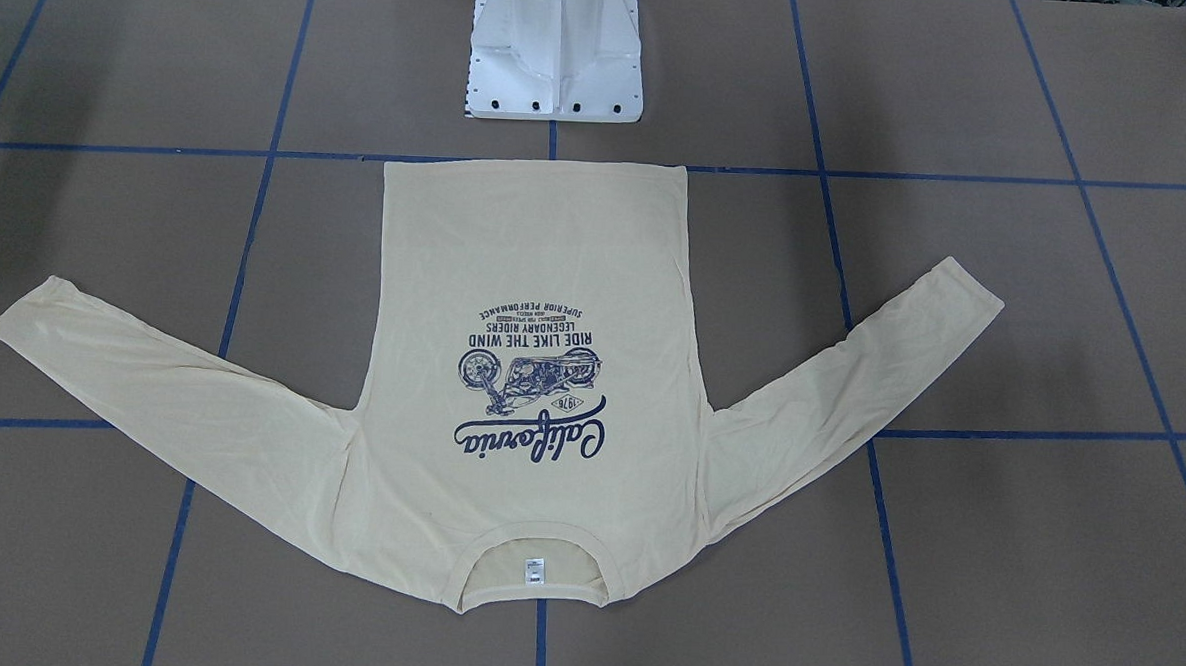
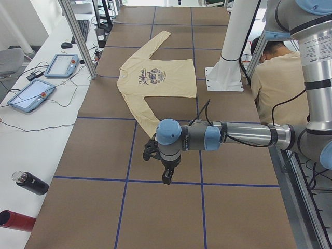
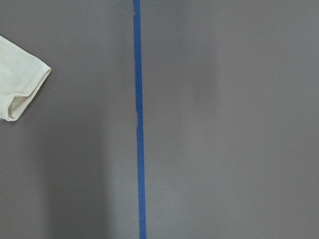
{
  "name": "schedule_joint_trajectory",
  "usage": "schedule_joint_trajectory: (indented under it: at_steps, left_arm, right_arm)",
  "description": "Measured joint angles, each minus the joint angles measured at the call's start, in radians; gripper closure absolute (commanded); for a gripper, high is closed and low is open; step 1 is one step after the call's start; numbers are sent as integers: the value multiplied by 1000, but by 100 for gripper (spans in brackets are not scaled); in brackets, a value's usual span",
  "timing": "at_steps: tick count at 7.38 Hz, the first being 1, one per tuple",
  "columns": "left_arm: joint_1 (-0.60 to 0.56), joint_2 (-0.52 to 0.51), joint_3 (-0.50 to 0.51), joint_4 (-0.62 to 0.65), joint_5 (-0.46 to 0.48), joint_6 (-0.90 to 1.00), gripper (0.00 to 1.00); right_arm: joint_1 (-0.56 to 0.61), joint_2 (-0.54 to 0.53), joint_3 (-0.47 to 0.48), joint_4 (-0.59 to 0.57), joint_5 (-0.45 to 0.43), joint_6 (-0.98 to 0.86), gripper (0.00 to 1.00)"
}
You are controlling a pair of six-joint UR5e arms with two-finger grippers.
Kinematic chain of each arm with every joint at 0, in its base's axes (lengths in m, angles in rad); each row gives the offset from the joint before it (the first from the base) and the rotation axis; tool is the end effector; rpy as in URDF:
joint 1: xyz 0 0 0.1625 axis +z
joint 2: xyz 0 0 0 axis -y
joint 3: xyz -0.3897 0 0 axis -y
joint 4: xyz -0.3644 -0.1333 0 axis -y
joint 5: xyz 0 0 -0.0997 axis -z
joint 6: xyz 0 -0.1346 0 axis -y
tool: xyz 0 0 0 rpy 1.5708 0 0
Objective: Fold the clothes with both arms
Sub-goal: 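Move the right gripper toward the sleeve cuff farthest from the left arm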
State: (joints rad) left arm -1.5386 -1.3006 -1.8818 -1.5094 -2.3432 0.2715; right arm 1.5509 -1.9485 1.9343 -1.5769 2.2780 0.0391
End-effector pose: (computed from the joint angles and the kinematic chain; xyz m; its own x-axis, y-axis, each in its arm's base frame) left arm -0.0278 -0.3589 0.6216 0.6815 0.2764 -0.6777 -0.2231 0.9603 0.1673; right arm 0.0395 -0.3191 0.6342 0.7605 0.0371 0.6483 -0.0098 0.9989 -0.0457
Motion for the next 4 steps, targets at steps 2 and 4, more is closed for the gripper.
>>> schedule_joint_trajectory:
  at_steps: [2,4]
  left_arm:
    - [0,-3,-18,0,1,2,0]
    - [0,-7,-64,-4,7,4,0]
  right_arm:
    - [0,2,2,0,1,3,0]
    - [1,7,27,0,3,4,0]
